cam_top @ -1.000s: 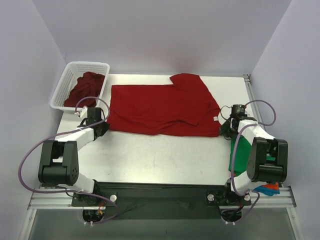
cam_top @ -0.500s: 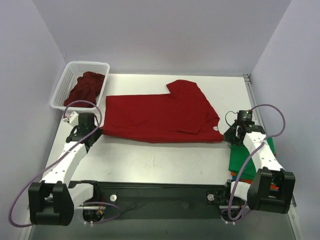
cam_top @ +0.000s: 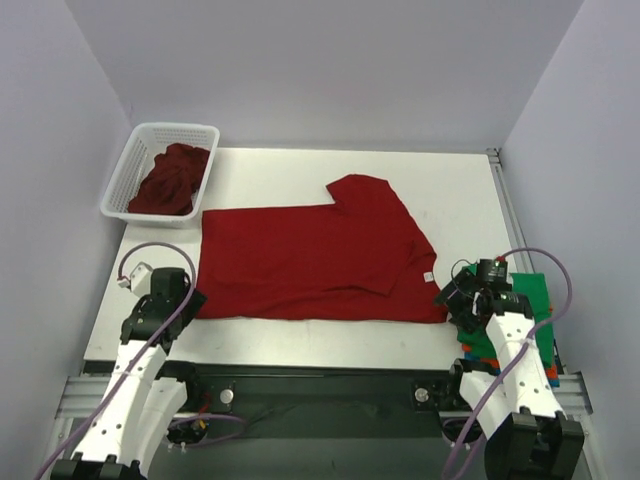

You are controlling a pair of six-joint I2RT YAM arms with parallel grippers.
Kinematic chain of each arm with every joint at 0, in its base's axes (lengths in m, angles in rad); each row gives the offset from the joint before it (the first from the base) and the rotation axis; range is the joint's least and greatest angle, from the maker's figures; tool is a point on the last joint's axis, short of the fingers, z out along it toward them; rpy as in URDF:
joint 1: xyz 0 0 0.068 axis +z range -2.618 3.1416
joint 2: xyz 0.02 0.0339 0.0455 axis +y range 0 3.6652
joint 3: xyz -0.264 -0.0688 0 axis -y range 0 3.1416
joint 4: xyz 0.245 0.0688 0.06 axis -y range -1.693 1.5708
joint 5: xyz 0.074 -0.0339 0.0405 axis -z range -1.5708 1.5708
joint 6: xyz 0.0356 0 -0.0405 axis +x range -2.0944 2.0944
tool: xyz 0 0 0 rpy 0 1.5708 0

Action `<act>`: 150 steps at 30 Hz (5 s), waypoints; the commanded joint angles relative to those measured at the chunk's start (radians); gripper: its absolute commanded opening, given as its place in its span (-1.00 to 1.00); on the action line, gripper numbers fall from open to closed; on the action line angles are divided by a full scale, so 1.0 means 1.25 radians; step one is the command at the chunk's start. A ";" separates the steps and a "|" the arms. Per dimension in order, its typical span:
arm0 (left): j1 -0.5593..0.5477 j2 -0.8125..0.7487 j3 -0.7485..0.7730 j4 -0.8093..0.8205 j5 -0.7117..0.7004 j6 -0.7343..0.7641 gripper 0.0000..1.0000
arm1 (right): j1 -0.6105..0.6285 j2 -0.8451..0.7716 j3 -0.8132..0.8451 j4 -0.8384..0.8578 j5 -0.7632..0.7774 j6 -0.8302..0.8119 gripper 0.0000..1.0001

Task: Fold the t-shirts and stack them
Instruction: Fold the flattened tshirt in 1/3 of the way

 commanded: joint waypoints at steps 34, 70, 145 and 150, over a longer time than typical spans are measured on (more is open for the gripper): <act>-0.048 0.581 0.277 0.222 -0.072 -0.080 0.07 | 0.474 0.403 0.173 0.239 0.129 0.151 0.07; -0.044 0.605 0.284 0.250 -0.066 -0.043 0.06 | 0.485 0.656 0.474 0.249 0.105 0.066 -1.00; 0.048 0.556 0.267 0.169 -0.055 -0.039 -1.00 | 0.414 0.670 0.527 0.250 0.123 0.009 -1.00; 0.048 0.577 0.283 0.210 -0.040 -0.021 -1.00 | 0.410 0.694 0.544 0.265 0.099 -0.007 -1.00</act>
